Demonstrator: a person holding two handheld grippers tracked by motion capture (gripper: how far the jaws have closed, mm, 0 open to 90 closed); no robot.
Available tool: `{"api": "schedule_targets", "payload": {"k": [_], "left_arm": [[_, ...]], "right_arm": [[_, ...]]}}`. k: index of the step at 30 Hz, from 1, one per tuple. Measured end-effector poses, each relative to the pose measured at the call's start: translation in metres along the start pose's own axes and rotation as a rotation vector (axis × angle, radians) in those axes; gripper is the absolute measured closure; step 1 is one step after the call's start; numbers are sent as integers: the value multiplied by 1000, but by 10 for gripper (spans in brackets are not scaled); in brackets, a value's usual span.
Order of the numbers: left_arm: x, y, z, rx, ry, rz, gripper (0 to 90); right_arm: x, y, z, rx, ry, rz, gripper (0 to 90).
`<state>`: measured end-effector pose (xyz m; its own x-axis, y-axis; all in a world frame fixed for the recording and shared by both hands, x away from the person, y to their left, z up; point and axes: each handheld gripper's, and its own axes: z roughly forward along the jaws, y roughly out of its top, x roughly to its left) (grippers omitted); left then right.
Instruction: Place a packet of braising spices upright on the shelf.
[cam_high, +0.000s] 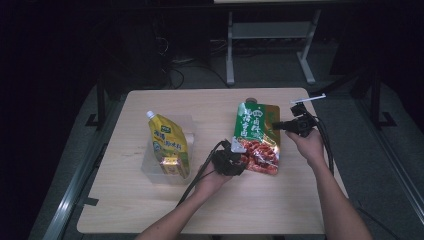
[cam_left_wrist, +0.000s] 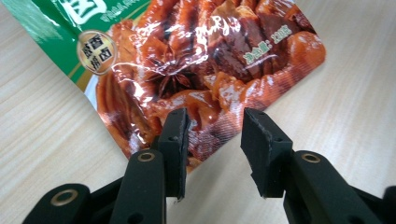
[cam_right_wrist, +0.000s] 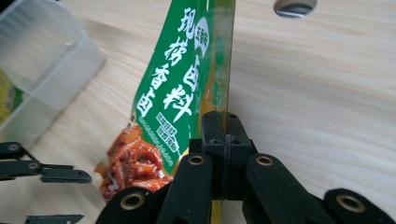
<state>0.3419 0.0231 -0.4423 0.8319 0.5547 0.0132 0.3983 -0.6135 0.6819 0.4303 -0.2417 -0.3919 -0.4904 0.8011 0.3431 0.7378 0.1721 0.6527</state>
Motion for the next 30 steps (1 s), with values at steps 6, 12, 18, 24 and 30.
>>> {"api": "schedule_targets", "payload": {"k": [6,12,18,24,30], "left_arm": [[-5,-4,-8,-20,-7,19,570],[-12,-9,-15,-56,-26,16,518],[-21,-16,-25,-61,-39,64,490],[-26,-24,-32,-68,-42,74,476],[-30,-31,-38,-76,-54,78,458]], "right_arm": [[14,2,-13,-39,24,-26,900],[32,4,-24,-78,49,-79,900],[57,8,-34,-104,74,-137,900],[78,13,-40,-132,94,-191,900],[93,18,-42,-157,91,-246,900]]}}
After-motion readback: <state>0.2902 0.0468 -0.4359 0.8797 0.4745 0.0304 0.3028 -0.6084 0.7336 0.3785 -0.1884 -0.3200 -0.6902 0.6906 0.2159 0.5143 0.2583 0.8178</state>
